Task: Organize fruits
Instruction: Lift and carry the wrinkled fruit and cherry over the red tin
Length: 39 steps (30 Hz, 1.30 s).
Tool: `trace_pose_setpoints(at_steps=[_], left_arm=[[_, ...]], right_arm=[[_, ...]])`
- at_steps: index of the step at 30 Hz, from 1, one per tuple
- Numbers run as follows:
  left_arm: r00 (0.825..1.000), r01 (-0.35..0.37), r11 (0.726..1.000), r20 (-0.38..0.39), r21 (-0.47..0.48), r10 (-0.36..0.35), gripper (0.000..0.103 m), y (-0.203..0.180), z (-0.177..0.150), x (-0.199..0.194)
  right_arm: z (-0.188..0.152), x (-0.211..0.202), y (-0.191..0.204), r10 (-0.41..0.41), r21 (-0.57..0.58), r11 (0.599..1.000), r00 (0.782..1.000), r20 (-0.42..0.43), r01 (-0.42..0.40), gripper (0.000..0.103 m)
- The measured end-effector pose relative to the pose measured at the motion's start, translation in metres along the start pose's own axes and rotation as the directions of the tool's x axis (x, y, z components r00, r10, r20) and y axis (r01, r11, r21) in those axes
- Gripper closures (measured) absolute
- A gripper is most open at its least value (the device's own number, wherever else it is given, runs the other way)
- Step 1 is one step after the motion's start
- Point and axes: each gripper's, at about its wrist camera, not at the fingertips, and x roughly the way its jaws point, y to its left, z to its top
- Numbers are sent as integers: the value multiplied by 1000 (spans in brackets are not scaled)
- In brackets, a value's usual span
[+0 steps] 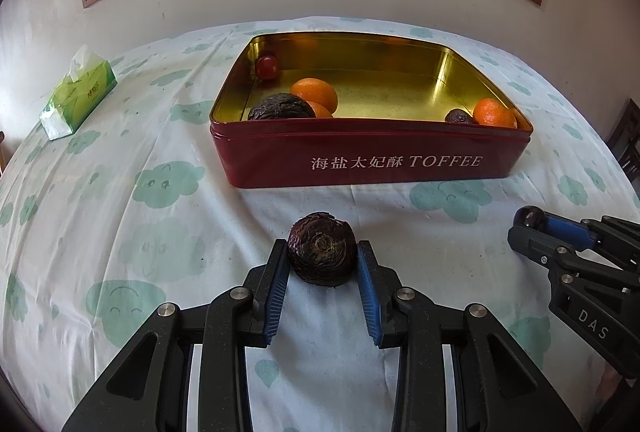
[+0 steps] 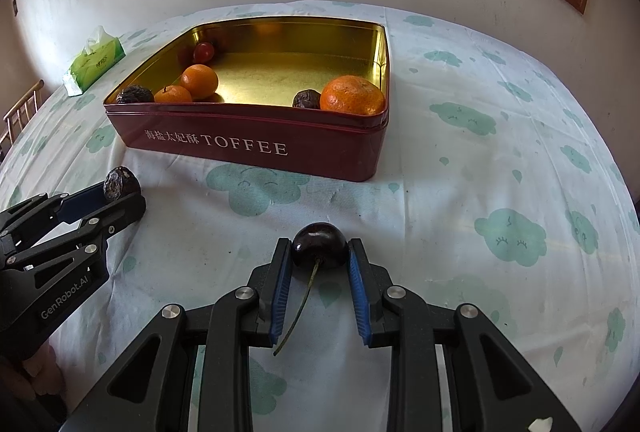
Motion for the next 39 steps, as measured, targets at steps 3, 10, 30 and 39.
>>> trace_pose_setpoints(at_steps=[3, 10, 30, 39], left_arm=[[1000, 3, 1000, -5, -4, -3, 68, 1, 0, 0], [1000, 11, 1000, -14, -10, -11, 68, 0, -1, -3], [1000, 3, 1000, 7, -13, -3, 69, -3, -6, -23], [999, 5, 1000, 42, -11, -4, 69, -1, 4, -35]], right_arm=[[0, -1, 0, 4, 8, 1000, 1000, -5, -4, 77], [-2, -3, 0, 13, 21, 1000, 1000, -13, -13, 77], [-2, -25, 3, 31, 25, 999, 999, 25, -32, 77], [5, -36, 8, 42, 13, 999, 998, 43, -43, 77]])
